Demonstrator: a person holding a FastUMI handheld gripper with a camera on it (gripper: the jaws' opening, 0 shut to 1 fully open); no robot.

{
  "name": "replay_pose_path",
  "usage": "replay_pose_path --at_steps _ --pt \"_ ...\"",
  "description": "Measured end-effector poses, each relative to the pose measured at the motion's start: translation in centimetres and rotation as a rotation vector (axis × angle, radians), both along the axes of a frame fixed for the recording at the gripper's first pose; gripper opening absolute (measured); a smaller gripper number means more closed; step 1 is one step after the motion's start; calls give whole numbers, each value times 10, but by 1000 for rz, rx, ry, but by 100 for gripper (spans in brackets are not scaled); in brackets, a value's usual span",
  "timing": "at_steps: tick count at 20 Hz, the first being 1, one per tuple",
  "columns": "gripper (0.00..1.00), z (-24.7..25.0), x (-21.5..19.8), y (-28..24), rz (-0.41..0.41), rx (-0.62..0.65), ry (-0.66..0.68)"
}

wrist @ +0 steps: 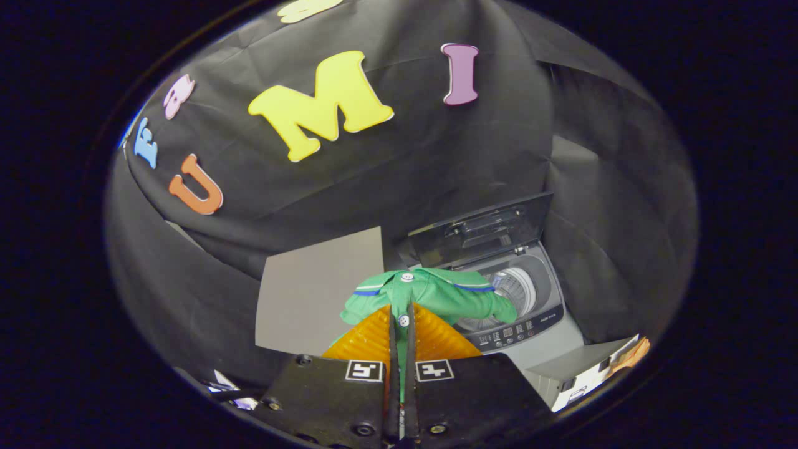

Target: Put the clothes into the washing machine and then close the washing machine lid.

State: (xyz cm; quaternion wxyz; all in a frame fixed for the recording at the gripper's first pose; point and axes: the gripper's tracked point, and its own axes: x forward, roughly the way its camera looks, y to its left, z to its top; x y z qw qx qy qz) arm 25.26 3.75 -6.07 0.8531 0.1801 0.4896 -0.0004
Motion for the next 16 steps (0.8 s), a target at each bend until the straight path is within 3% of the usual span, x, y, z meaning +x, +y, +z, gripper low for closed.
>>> replay_pose_path --at_steps 8,16 --pt "6 17 33 -89 13 90 -117" --pt "6 -24 51 -121 65 110 -100"
